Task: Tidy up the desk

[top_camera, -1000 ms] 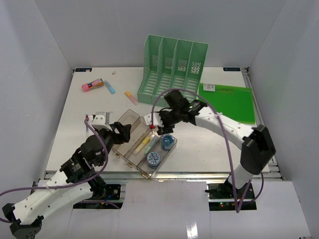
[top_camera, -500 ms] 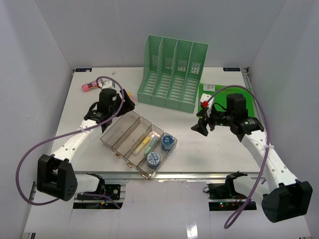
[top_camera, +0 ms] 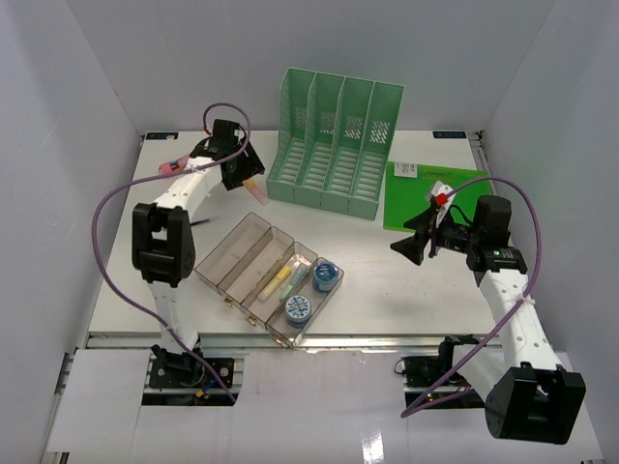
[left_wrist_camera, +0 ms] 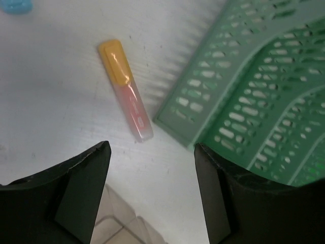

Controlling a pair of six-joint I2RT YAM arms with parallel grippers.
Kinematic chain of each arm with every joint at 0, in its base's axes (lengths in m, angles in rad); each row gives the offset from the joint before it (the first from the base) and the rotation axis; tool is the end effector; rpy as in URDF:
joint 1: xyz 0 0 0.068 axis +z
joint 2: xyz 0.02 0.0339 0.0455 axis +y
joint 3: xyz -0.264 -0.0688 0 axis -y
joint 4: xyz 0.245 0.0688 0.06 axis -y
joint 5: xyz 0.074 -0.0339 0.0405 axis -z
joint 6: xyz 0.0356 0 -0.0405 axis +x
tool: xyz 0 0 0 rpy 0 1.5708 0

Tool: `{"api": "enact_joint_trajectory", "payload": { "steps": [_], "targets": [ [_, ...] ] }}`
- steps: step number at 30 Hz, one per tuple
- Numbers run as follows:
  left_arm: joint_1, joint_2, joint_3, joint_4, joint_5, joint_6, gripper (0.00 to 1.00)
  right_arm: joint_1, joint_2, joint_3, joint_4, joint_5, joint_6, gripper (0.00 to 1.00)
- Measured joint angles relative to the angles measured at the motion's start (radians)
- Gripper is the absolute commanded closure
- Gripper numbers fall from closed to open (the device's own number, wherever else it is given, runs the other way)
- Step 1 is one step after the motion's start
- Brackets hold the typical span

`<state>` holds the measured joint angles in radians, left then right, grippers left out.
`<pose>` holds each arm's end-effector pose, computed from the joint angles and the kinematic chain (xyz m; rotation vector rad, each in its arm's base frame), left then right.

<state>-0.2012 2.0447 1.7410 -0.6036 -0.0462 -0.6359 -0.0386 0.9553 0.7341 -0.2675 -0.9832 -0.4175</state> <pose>0.4507 -0.0903 0.2461 -0.5588 2.4380 -0.2974 0.2035 0.0218 0.2898 -0.9083 1.6597 0.6947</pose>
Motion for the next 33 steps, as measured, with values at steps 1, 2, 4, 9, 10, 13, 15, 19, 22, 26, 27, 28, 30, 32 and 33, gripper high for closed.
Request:
{"api": "enact_joint_trajectory", "payload": {
  "steps": [1, 2, 4, 9, 10, 13, 15, 19, 22, 26, 27, 28, 30, 32, 33],
  "targets": [
    [0.0, 0.039, 0.042, -0.026, -0.016, -0.003, 0.31, 0.0, -0.002, 0.0, 0.004, -0.003, 0.001, 0.22],
    [0.0, 0.078, 0.081, -0.049, -0.032, -0.005, 0.34, 0.0, -0.003, 0.0, 0.006, -0.006, 0.002, 0.22],
    [0.0, 0.14, 0.146, -0.098, -0.055, -0.01, 0.38, -0.001, -0.005, 0.0, 0.009, -0.011, 0.005, 0.22],
    [0.0, 0.252, 0.28, -0.19, -0.072, -0.026, 0.47, -0.001, -0.012, 0.0, 0.009, -0.015, 0.01, 0.22],
    [0.0, 0.268, 0.3, -0.203, -0.071, -0.028, 0.49, -0.001, -0.013, 0.0, 0.009, -0.015, 0.011, 0.22],
    [0.0, 0.301, 0.332, -0.227, -0.069, -0.035, 0.5, -0.001, -0.014, 0.0, 0.009, -0.015, 0.011, 0.22],
    [0.0, 0.31, 0.337, -0.242, -0.067, -0.036, 0.5, -0.001, -0.014, 0.0, 0.009, -0.015, 0.011, 0.22],
    [0.0, 0.335, 0.35, -0.261, -0.058, -0.036, 0.49, -0.001, -0.015, 0.0, 0.009, -0.015, 0.011, 0.22],
    [0.0, 0.36, 0.361, -0.265, -0.045, -0.035, 0.48, -0.001, -0.018, 0.0, 0.01, -0.015, 0.011, 0.22],
    [0.0, 0.37, 0.371, -0.27, -0.035, -0.033, 0.49, -0.001, -0.02, 0.0, 0.01, -0.015, 0.011, 0.22],
    [0.0, 0.37, 0.371, -0.272, -0.034, -0.032, 0.5, -0.001, -0.02, 0.0, 0.01, -0.015, 0.011, 0.22],
    [0.0, 0.37, 0.371, -0.273, -0.033, -0.03, 0.5, -0.001, -0.02, 0.0, 0.01, -0.015, 0.011, 0.22],
    [0.0, 0.37, 0.371, -0.276, -0.034, -0.024, 0.54, -0.001, -0.02, 0.0, 0.01, -0.015, 0.011, 0.22],
    [0.0, 0.37, 0.371, -0.279, -0.04, -0.017, 0.62, -0.001, -0.02, 0.0, 0.01, -0.015, 0.011, 0.22],
    [0.0, 0.37, 0.371, -0.28, -0.044, -0.013, 0.7, -0.001, -0.02, 0.0, 0.01, -0.015, 0.011, 0.22]
  ]
}}
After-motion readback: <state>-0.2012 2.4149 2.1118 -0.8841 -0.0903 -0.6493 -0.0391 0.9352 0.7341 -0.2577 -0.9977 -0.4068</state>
